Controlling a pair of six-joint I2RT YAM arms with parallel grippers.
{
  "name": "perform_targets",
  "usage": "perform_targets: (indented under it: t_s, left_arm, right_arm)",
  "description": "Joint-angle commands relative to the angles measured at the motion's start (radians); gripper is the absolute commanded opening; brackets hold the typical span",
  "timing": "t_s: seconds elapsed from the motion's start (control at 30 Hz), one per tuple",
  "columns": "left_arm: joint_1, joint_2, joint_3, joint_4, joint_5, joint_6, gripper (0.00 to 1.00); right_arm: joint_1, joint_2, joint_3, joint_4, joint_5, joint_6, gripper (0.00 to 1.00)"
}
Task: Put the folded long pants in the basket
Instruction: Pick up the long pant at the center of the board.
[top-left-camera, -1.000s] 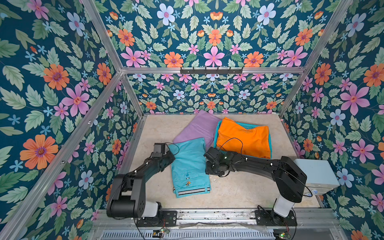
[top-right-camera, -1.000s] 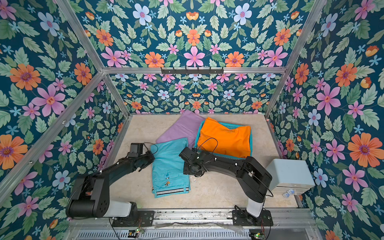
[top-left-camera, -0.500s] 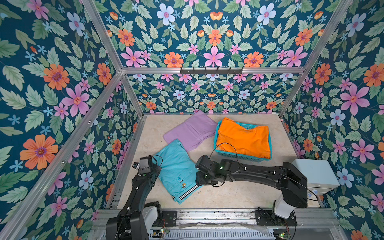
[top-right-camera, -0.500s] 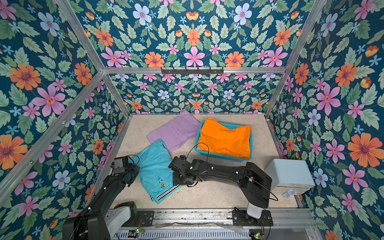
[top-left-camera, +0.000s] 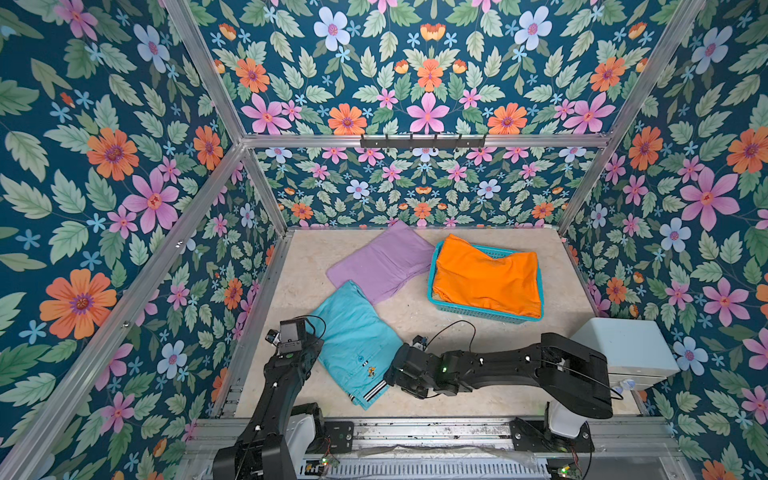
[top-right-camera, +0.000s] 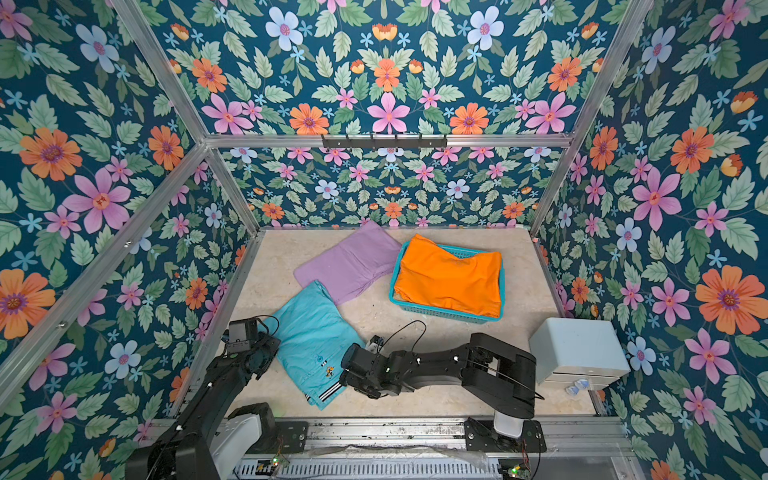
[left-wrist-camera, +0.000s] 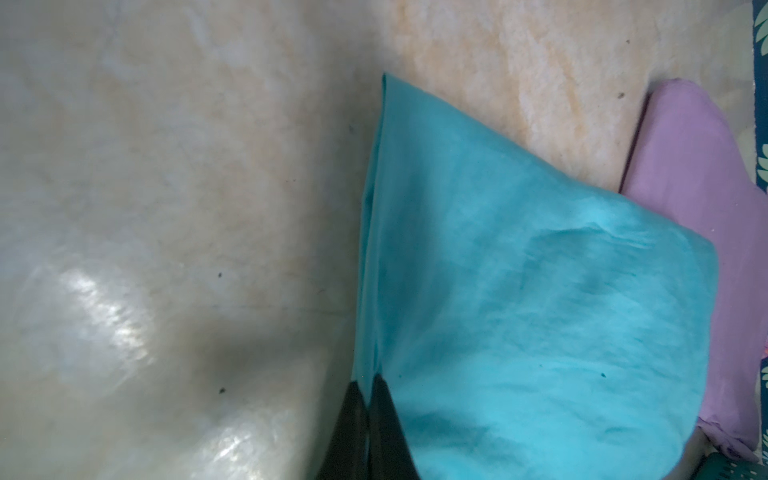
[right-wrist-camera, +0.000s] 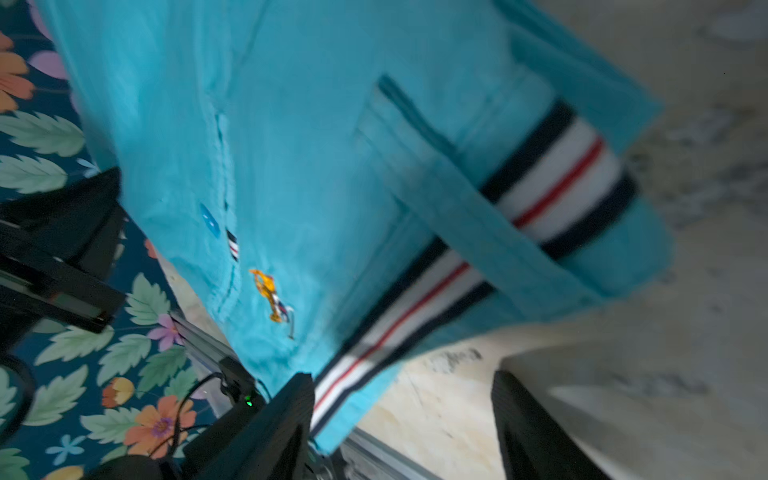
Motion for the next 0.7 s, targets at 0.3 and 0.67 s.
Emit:
perform_targets:
  t_s: [0.3, 0.67]
  left_arm:
    - [0.002, -0.041, -0.027, -0.054, 0.021, 0.015, 0.00]
    - [0.002, -0.061, 0.174, -0.145, 0.066, 0.114, 0.70]
  right_arm:
    - [-0.032, 0.090, -0.064, 0.084, 0.023, 0.196, 0.47]
    - [-0.199, 0.026, -0.051, -0.090, -0.270, -0.165, 0.00]
